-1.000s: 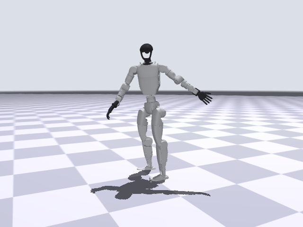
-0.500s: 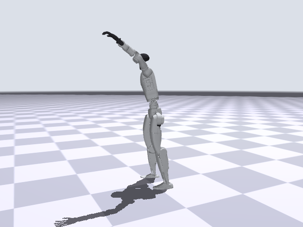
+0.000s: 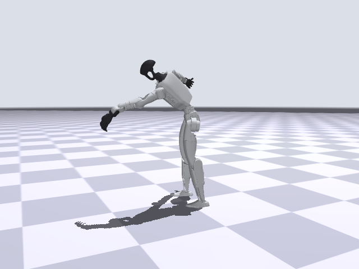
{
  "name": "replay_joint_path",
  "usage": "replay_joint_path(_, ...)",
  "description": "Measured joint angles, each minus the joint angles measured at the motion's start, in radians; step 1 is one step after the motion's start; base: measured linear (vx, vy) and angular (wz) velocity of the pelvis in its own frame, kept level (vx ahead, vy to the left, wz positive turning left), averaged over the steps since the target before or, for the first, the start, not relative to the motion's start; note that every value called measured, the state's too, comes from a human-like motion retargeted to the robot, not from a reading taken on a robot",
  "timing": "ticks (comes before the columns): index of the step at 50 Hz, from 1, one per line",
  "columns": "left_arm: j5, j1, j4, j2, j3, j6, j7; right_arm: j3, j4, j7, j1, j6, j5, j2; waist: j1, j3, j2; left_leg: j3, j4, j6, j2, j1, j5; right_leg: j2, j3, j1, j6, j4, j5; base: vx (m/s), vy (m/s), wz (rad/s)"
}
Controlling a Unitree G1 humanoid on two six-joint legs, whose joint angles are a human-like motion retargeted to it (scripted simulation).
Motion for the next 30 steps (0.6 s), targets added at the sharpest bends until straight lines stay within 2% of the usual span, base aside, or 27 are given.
replay_joint_path(3, -0.077, 0.000, 0.257, -0.007, 0.080, 0.088, 0.054, -0.105, -0.023, -0.030, 0.016, -0.018, -0.019, -0.177, 0.042, -0.025, -0.011, -0.050, 0.004, 0.006, 0.005, -0.071, 0.006, -0.003, -0.047, -0.043, 0.000, -0.001, 0.002, -0.02, 0.08, 0.67)
replay_joint_path(5, -0.095, 0.000, 0.456, -0.045, 0.124, 0.140, 0.123, -0.138, -0.042, -0.030, 0.032, -0.017, -0.037, -0.296, 0.064, -0.070, -0.018, -0.081, 0.007, 0.009, 0.008, -0.099, 0.007, -0.004, -0.077, -0.053, 0.000, 0.000, -0.001, 0.00, 0.07, 0.65)
replay_joint_path(6, -0.114, 0.000, 0.476, -0.132, 0.103, 0.180, 0.192, -0.118, -0.042, -0.021, 0.033, 0.002, -0.063, -0.351, 0.051, -0.141, -0.019, -0.098, 0.012, 0.010, 0.010, -0.121, 0.006, -0.004, -0.093, -0.063, 0.000, -0.003, -0.001, 0.04, 0.06, 0.61)
replay_joint_path(7, -0.137, -0.002, 0.486, -0.264, 0.029, 0.200, 0.253, -0.056, -0.049, -0.006, 0.027, 0.023, -0.093, -0.386, 0.018, -0.258, -0.020, -0.111, 0.017, 0.010, 0.010, -0.138, 0.004, -0.006, -0.104, -0.069, 0.000, -0.005, -0.002, 0.09, 0.04, 0.51)
replay_joint_path(8, -0.170, -0.008, 0.477, -0.482, -0.149, 0.179, 0.297, 0.090, -0.072, 0.020, 0.010, 0.049, -0.132, -0.381, -0.053, -0.466, -0.020, -0.113, 0.021, 0.009, 0.006, -0.142, -0.001, -0.012, -0.108, -0.068, 0.000, -0.007, -0.006, 0.11, 0.01, 0.32)
replay_joint_path(9, -0.260, -0.271, 0.356, -0.847, -0.591, 0.050, 0.477, 0.308, -0.115, 0.024, -0.055, 0.040, -0.161, -0.432, -0.002, -0.585, -0.012, -0.099, 0.003, 0.010, -0.022, -0.074, -0.003, -0.037, -0.095, -0.019, 0.000, 0.004, -0.022, 0.13, -0.01, 0.08)
replay_joint_path(10, -0.380, -0.664, 0.178, -1.287, -1.167, -0.133, 0.727, 0.562, -0.167, 0.016, -0.143, 0.014, -0.186, -0.511, 0.111, -0.660, 0.000, -0.075, -0.026, 0.013, -0.060, 0.030, -0.004, -0.073, -0.075, 0.054, 0.000, 0.022, -0.044, 0.07, 0.02, -0.24)
replay_joint_path(11, -0.469, -0.902, 0.179, -1.370, -1.396, -0.201, 0.880, 0.637, -0.166, 0.006, -0.219, 0.008, -0.199, -0.717, 0.366, -0.472, 0.007, -0.064, -0.044, 0.009, -0.058, 0.126, -0.007, -0.067, -0.068, 0.135, 0.000, 0.026, -0.055, 0.03, 0.06, -0.35)
replay_joint_path(12, -0.537, -1.071, 0.175, -1.417, -1.553, -0.251, 0.984, 0.690, -0.179, 0.005, -0.275, 0.003, -0.214, -0.866, 0.561, -0.334, 0.009, -0.059, -0.056, 0.006, -0.056, 0.192, -0.010, -0.065, -0.066, 0.193, 0.000, 0.029, -0.063, -0.01, 0.09, -0.14)
replay_joint_path(15, -0.603, -1.157, 0.116, -1.353, -1.604, -0.294, 0.970, 0.721, -0.332, 0.049, -0.311, -0.014, -0.293, -0.940, 0.757, -0.226, -0.010, -0.092, -0.048, 0.004, -0.059, 0.206, -0.016, -0.074, -0.100, 0.228, 0.000, 0.034, -0.074, 0.01, 0.09, 0.49)
replay_joint_path(18, -0.618, -1.215, 0.005, -1.324, -1.712, -0.322, 0.881, 0.776, -0.509, 0.101, -0.316, -0.031, -0.419, -0.942, 0.920, -0.136, -0.018, -0.133, -0.034, 0.004, -0.072, 0.214, -0.024, -0.095, -0.139, 0.264, 0.000, 0.041, -0.090, 0.02, 0.12, 0.71)
replay_joint_path(21, -0.589, -1.279, -0.082, -1.317, -1.831, -0.336, 0.799, 0.881, -0.644, 0.159, -0.334, -0.031, -0.612, -0.905, 1.069, -0.063, -0.021, -0.175, -0.024, 0.006, -0.091, 0.220, -0.029, -0.119, -0.179, 0.297, -0.007, 0.049, -0.108, 0.02, 0.11, 0.77)
replay_joint_path(23, -0.572, -1.327, -0.113, -1.330, -1.896, -0.339, 0.769, 1.019, -0.697, 0.187, -0.410, -0.020, -0.772, -0.847, 1.159, -0.026, -0.021, -0.203, -0.019, 0.006, -0.098, 0.222, -0.031, -0.128, -0.206, 0.318, -0.022, 0.053, -0.121, 0.02, 0.04, 0.75)
replay_joint_path(24, -0.574, -1.322, -0.113, -1.345, -1.893, -0.339, 0.762, 1.239, -0.679, 0.187, -0.603, -0.010, -0.860, -0.755, 1.169, -0.035, -0.019, -0.218, -0.017, 0.007, -0.102, 0.224, -0.030, -0.133, -0.220, 0.328, -0.031, 0.054, -0.126, 0.02, 0.04, 0.76)
replay_joint_path(25, -0.581, -1.303, -0.106, -1.364, -1.874, -0.338, 0.757, 1.529, -0.641, 0.182, -0.869, 0.002, -0.951, -0.633, 1.164, -0.057, -0.016, -0.232, -0.016, 0.007, -0.107, 0.225, -0.029, -0.137, -0.233, 0.339, -0.040, 0.054, -0.132, 0.02, 0.04, 0.92)
replay_joint_path(26, -0.591, -1.246, -0.111, -1.425, -1.787, -0.336, 0.750, 1.795, -0.516, 0.211, -1.132, 0.016, -0.991, -0.453, 1.103, -0.112, 0.002, -0.253, -0.023, 0.010, -0.119, 0.189, -0.018, -0.150, -0.253, 0.310, -0.048, 0.061, -0.136, 0.02, 0.05, 1.04)
replay_joint_path(27, -0.604, -1.211, -0.115, -1.484, -1.722, -0.334, 0.745, 1.980, -0.424, 0.237, -1.308, 0.027, -1.032, -0.315, 1.069, -0.148, 0.021, -0.273, -0.027, 0.013, -0.129, 0.162, -0.009, -0.160, -0.271, 0.292, -0.057, 0.066, -0.140, 0.02, 0.05, 1.11)
replay_joint_path(30, -0.656, -1.243, -0.103, -1.638, -1.662, -0.324, 0.732, 1.996, -0.360, 0.284, -1.259, 0.044, -1.147, -0.182, 1.135, -0.127, 0.077, -0.326, -0.028, 0.012, -0.143, 0.141, 0.001, -0.172, -0.323, 0.302, -0.080, 0.068, -0.151, 0.01, 0.05, 0.96)
